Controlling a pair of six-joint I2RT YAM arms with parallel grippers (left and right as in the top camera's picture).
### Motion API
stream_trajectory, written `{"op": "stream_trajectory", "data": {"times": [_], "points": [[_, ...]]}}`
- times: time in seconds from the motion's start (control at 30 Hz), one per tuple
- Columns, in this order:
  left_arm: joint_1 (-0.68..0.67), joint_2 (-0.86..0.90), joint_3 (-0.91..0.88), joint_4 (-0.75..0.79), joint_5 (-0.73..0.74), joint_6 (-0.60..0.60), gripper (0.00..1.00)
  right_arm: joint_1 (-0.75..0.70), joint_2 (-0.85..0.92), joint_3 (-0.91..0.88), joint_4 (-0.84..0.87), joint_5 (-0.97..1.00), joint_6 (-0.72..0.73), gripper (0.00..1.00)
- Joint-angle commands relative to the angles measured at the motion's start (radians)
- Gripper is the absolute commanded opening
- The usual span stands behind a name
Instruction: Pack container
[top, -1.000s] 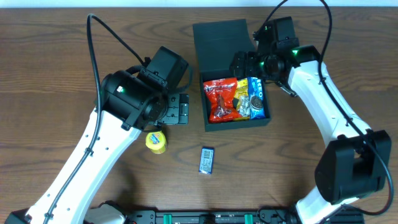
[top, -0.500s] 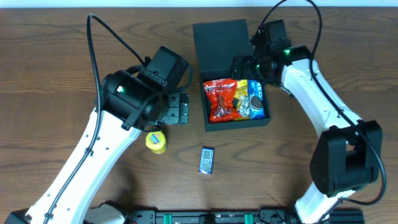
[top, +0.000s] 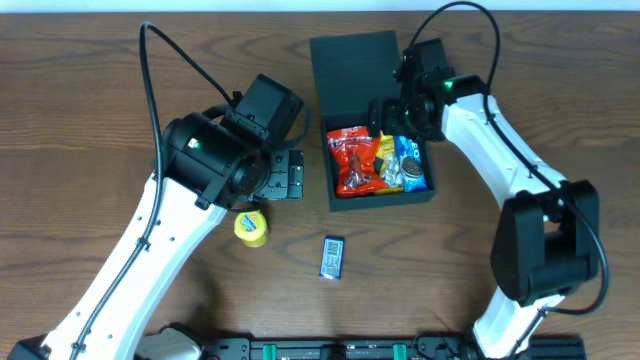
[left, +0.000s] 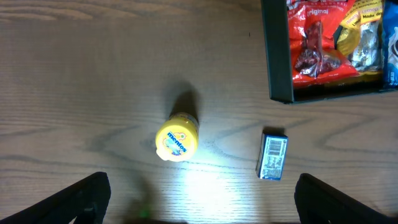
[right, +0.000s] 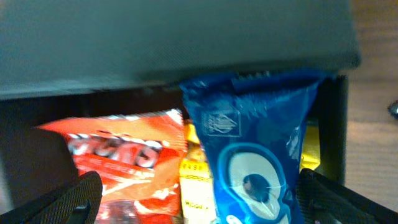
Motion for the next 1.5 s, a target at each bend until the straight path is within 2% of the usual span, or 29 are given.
{"op": "stream_trajectory", "data": {"times": [0.0,0.23,0.53,0.6,0.7,0.77,0.87,1.0,1.17,1.33,1.47], "points": [[0.000,-0.011,0.014,0.000,0.003,0.014,0.95,0.011,0.011,-0.002,-0.008,0.025,-0.011,0.99],[0.000,-0.011,0.014,-0.001,0.003,0.014,0.95,0.011,-0.007,0.003,-0.004,0.025,-0.001,0.99],[0.000,-0.011,0.014,-0.002,0.004,0.022,0.95,-0.010,-0.192,0.027,-0.013,0.006,-0.010,0.99],[0.000,-0.011,0.014,-0.002,0.004,0.022,0.95,-0.010,-0.211,0.027,-0.016,-0.082,-0.069,0.99],[0.000,-0.011,0.014,-0.002,0.004,0.022,0.95,-0.013,-0.216,0.027,-0.016,-0.390,-0.292,0.99],[0.000,-0.011,0.014,-0.005,0.004,0.022,0.95,-0.028,-0.209,0.019,-0.016,-0.545,-0.375,0.99],[0.000,-0.011,0.014,-0.023,0.003,0.022,0.95,-0.096,-0.196,-0.003,-0.019,-0.818,-0.485,0.99],[0.000,-0.011,0.014,-0.034,0.003,0.023,0.95,-0.199,-0.178,-0.032,-0.038,-1.070,-0.620,0.99],[0.000,-0.011,0.014,-0.022,0.003,0.022,0.95,-0.286,-0.156,-0.114,-0.037,-1.165,-0.632,0.99],[0.000,-0.011,0.014,-0.003,0.004,0.022,0.95,-0.295,-0.082,-0.158,-0.005,-1.232,-0.628,0.99],[0.000,-0.011,0.014,0.007,0.004,0.022,0.95,-0.288,0.004,-0.158,0.098,-1.263,-0.485,0.99]]}}
